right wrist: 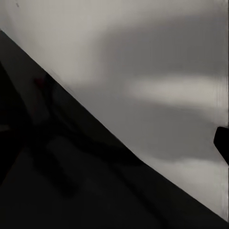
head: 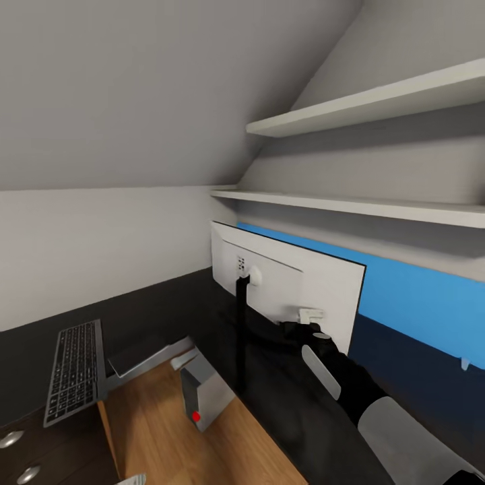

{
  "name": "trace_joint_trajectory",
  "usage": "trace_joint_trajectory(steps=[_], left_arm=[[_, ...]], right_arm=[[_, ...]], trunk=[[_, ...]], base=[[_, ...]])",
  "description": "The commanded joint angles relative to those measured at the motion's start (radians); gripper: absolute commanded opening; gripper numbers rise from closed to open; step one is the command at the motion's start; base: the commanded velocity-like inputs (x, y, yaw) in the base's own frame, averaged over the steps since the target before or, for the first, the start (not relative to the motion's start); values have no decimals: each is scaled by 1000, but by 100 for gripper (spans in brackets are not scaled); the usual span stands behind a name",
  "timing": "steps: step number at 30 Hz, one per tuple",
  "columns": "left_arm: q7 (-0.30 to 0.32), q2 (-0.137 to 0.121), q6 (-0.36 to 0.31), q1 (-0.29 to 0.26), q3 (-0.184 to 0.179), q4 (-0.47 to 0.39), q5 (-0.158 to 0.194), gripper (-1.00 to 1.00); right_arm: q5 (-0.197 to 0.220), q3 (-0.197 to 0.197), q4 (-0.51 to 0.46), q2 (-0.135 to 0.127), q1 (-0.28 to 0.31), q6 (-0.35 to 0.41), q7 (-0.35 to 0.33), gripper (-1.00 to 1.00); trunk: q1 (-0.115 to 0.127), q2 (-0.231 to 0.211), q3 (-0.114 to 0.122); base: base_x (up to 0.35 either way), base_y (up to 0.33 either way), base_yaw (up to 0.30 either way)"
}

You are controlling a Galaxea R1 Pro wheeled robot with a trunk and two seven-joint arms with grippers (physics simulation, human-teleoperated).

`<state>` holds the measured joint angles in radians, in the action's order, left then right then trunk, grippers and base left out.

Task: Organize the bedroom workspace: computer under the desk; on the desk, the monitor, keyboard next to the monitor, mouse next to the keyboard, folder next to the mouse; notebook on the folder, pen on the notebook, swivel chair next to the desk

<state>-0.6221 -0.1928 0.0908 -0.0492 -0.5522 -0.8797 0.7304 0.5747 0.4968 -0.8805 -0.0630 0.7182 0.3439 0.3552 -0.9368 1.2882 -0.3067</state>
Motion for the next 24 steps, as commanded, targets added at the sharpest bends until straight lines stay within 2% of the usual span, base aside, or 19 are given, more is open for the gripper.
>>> trace_joint_trajectory(steps=[1,10,24], left_arm=[[-7,-1,10,-1,-7,4,10,100],[-5,0,10,-1,-7,12,9,100],[-7,-2,10,-1,-6,16,12,100]], right_arm=[[7,5,-2,-1,1,3,10,100],[7,5,13,-1,1,-17,9,100],[5,6,18,-1,1,-29,7,100]], trunk=[[0,1,-1],[0,1,4],[0,1,4]], base=[[0,0,-241],[0,0,-227],[0,7,-11]])
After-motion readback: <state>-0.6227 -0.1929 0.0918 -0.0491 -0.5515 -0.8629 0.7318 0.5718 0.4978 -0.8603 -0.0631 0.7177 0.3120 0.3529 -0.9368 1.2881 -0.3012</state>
